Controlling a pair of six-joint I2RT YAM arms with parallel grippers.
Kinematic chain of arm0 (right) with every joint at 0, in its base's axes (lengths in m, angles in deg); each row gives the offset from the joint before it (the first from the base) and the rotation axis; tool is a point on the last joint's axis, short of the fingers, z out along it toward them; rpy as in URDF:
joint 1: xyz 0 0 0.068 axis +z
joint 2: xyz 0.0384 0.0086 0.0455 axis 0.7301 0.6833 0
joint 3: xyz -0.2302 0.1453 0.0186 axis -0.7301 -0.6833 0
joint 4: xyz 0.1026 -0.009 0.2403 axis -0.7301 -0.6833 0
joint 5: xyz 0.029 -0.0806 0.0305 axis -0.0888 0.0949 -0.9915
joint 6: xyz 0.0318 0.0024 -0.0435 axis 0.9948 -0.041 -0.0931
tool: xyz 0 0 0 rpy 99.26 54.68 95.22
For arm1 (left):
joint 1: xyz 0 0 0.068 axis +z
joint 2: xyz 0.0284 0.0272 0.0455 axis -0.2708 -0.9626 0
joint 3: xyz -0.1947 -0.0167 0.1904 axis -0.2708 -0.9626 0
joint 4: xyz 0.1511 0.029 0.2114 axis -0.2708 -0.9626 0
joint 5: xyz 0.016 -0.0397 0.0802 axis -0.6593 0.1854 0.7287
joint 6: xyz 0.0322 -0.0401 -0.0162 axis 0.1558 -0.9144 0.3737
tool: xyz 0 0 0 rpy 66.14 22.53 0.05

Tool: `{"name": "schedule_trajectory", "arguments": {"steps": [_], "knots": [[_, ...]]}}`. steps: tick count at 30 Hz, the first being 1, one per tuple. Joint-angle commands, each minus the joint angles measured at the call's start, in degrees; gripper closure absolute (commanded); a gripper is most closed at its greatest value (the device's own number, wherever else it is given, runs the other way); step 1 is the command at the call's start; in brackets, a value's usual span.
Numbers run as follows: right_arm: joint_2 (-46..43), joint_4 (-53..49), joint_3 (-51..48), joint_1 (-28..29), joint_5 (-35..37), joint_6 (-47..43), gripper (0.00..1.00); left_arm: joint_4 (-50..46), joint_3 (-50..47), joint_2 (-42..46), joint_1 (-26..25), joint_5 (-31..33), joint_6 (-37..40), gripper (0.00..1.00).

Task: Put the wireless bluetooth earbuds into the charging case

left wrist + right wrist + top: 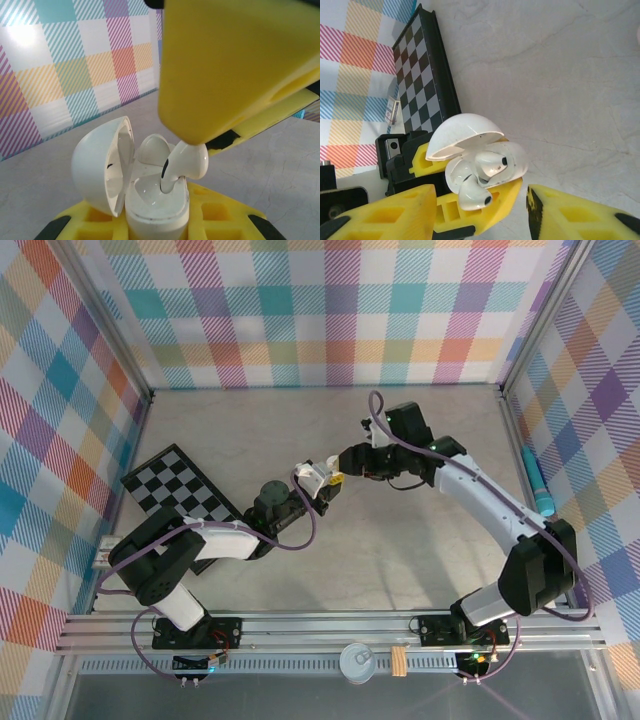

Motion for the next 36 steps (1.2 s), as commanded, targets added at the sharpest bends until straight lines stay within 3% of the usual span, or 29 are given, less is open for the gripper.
{"name": "schedule_trajectory", "arguments": {"steps": [1,5,12,36], "knots": [[-3.47,2.02,-1.65,-0.89,2.52,0.44,0.47,3.7,0.84,1.63,-0.22,-0.38,-0.84,1.0],[-4.43,2.36,-3.18,-2.81,4.71,2.98,0.46,3.02,0.01,2.78,-0.22,-0.82,0.21,1.0],[-0.87,0.04,-1.61,-3.32,-0.43,1.63,0.46,1.57,-0.41,4.22,-0.2,-1.46,0.99,1.0],[0.92,-4.12,1.82,1.05,-3.89,-3.11,0.44,1.57,-0.23,3.3,-0.22,-1.78,2.17,0.99]]}}
